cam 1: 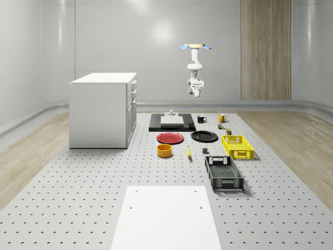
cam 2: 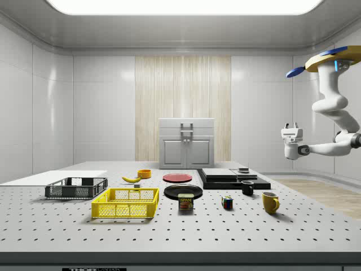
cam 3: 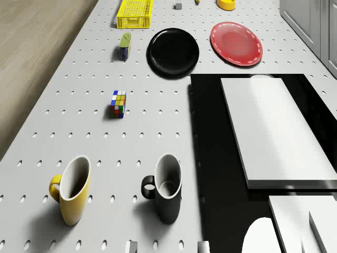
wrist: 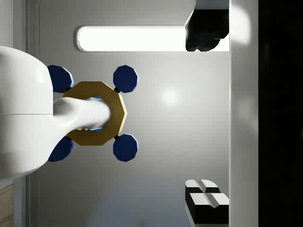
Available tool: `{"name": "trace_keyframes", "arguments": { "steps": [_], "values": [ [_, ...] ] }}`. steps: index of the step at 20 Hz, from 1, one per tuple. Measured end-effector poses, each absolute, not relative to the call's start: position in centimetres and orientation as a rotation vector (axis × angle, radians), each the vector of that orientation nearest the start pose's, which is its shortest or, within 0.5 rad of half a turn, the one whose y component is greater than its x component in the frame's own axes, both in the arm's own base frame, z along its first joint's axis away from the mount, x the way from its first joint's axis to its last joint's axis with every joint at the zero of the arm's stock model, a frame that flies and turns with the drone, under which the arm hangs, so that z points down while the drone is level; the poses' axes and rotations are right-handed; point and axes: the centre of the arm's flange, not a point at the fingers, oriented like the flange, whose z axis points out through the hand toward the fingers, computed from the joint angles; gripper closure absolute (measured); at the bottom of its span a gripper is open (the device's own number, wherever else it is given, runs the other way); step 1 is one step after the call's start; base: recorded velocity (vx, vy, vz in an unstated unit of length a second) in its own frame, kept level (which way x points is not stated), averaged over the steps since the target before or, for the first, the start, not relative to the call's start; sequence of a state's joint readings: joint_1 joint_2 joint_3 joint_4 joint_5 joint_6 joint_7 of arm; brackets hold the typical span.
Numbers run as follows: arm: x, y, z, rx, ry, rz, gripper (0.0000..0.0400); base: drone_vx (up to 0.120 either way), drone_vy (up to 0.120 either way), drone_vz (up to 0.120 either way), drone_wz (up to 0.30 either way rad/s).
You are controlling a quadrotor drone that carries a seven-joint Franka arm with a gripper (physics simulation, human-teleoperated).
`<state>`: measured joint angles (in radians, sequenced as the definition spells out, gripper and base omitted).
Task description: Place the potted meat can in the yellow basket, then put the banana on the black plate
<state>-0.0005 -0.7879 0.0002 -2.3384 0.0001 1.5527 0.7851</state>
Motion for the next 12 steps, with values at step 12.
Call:
{"name": "trace_keyframes", "arguments": {
  "steps": [12],
  "values": [
    [30.3,0.0,67.3,-2.898,1.201,-0.017,0.0,0.08,0.057,0.0,0.0]
  ]
}}
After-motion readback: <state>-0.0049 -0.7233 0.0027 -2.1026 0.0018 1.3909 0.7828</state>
